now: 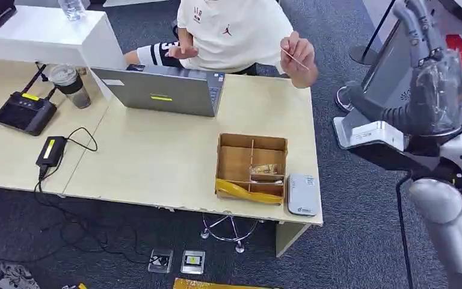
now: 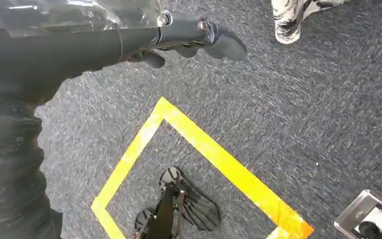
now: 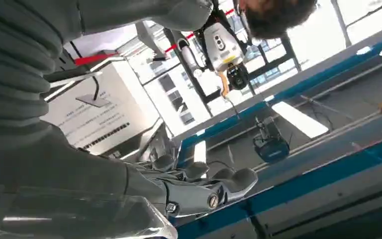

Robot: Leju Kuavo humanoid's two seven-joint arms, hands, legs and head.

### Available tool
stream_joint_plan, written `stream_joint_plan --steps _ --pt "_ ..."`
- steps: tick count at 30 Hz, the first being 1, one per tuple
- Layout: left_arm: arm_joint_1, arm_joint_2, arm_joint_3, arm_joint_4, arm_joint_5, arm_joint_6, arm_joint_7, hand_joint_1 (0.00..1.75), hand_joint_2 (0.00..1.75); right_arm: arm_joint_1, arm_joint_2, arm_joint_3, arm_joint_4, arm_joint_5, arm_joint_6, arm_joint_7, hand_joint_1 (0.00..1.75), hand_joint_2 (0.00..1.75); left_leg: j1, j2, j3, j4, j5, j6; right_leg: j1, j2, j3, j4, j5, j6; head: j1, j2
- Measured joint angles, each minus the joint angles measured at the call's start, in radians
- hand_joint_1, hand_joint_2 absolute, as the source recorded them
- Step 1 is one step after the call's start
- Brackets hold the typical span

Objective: Pass the card to the sensor for recognition and then transmit it.

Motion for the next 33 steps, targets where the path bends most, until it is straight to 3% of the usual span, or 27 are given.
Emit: stream_joint_plan --steps 8,12,23,30,32,33 --pt "-0.002 -0.002 -0.013 0.003 -0.007 -0.006 0.0 0.0 1.75 -0.076 0.084 0.139 0.12 0.141 0.094 -0.018 0.0 1.75 0.001 -0.003 0.0 0.0 0.002 0.0 0.001 -0.002 -0.001 0.001 0.0 0.0 0.001 0.0" --pt "-0.001 -0.003 -0.016 0.003 -0.008 -0.009 0.0 0.0 1.75 -0.087 0.103 0.165 0.153 0.169 0.091 -0.021 0.0 1.75 0.001 -0.007 -0.003 0.0 0.002 0.0 0.001 -0.005 0.0 0.001 0.0 0.0 0.001 0.0" --pt "0.0 -0.003 -0.024 0.006 -0.014 -0.007 0.021 0.0 1.75 -0.169 0.228 0.249 0.404 0.242 0.067 -0.039 0.0 1.75 0.001 -0.003 -0.002 0.0 0.002 -0.001 0.001 -0.003 -0.001 0.001 0.0 0.0 0.001 0.0" --pt "0.0 0.001 -0.024 0.01 -0.013 -0.002 0.025 0.0 1.75 -0.18 0.267 0.278 0.477 0.248 0.066 -0.042 0.0 1.75 0.001 -0.003 -0.001 0.0 0.002 -0.001 0.001 -0.002 -0.001 0.001 0.0 0.0 0.0 0.0" --pt "0.0 0.001 -0.024 0.011 -0.011 -0.002 0.025 0.0 1.75 -0.18 0.274 0.285 0.491 0.248 0.062 -0.047 0.12 1.75 0.001 -0.003 -0.001 0.0 0.002 -0.001 0.001 -0.002 -0.001 0.001 0.0 0.0 0.001 0.0" --pt "0.0 0.001 -0.024 0.011 -0.009 -0.002 0.025 0.0 1.75 -0.182 0.277 0.289 0.499 0.248 0.06 -0.049 0.84 1.75 0.001 -0.003 -0.001 0.0 0.002 -0.001 0.001 -0.002 -0.001 0.001 0.0 0.0 0.001 0.0"
